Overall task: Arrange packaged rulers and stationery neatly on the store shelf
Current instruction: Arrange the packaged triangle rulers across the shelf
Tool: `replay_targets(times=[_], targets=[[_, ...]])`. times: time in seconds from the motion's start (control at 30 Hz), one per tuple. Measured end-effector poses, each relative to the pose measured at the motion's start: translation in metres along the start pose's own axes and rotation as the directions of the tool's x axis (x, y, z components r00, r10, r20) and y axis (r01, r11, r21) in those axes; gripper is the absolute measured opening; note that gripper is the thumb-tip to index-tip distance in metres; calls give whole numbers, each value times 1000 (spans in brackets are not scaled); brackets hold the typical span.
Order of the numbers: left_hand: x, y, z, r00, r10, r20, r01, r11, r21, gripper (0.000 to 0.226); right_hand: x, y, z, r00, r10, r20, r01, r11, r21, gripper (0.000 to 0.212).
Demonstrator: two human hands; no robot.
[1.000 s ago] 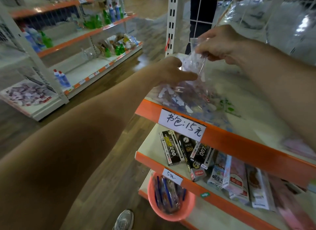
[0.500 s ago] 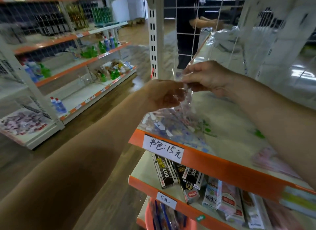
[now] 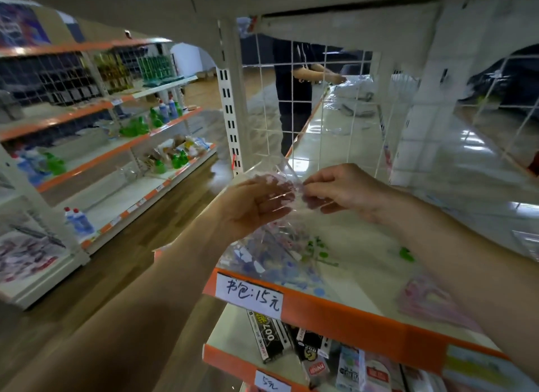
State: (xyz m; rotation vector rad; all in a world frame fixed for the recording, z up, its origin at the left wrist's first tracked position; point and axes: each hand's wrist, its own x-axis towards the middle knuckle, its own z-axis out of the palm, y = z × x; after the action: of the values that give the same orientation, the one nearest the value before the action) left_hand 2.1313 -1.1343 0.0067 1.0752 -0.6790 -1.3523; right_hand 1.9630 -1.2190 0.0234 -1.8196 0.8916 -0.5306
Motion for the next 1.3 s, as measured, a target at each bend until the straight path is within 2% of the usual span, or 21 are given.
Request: replay_targets(times=[0.17,0.27,0.4,0.5,0.63,0.73,0.83,0.9,0.97,1.07,1.13,1.23,1.3], targets=[[1,-4,22,998,-33,62,28,997,68,16,-12,0,-15,994,-72,-81,69,997,-33,13],[1,-8,39,989,-73,128,59,992,109,20,-19,0,-25,982,-95,-166,90,995,-33,9],[6,-13,52,986,-109,126,87,982,170,25,-34,3,-52,964,-16,-266,57,987,148,4],[12,-13,58,984,-141,106,129,986,109,20,-52,8,-73,965,22,-263,27,983,181,4],[21,-10,75,978,-141,152,139,990,24,17,-70,13,-94,948,34,-317,-2,995,101,6],[27,-7,97,971,-121,204,119,993,23,10,-79,11,-108,928,14,-372,2,999,42,10],[27,-9,122,968,-76,238,45,990,135,11,-86,10,-117,916,-11,-402,2,1000,-23,10],[27,-13,134,975,-48,217,0,977,215,14,-89,12,-120,909,-19,-417,-10,998,-68,13],[29,-17,139,983,-44,181,3,975,221,12,-93,16,-123,901,-27,-432,-35,990,-135,21],[33,-23,137,985,-97,141,71,982,175,11,-104,27,-127,922,-48,-384,-80,947,-311,37],[33,-27,137,984,-135,118,116,981,154,11,-111,32,-126,944,-62,-324,-102,880,-464,43],[30,-32,144,984,-159,86,145,979,146,20,-118,39,-122,944,-75,-322,-125,821,-557,40],[30,-34,147,983,-162,90,148,978,147,24,-119,44,-123,932,-90,-350,-140,803,-579,30]])
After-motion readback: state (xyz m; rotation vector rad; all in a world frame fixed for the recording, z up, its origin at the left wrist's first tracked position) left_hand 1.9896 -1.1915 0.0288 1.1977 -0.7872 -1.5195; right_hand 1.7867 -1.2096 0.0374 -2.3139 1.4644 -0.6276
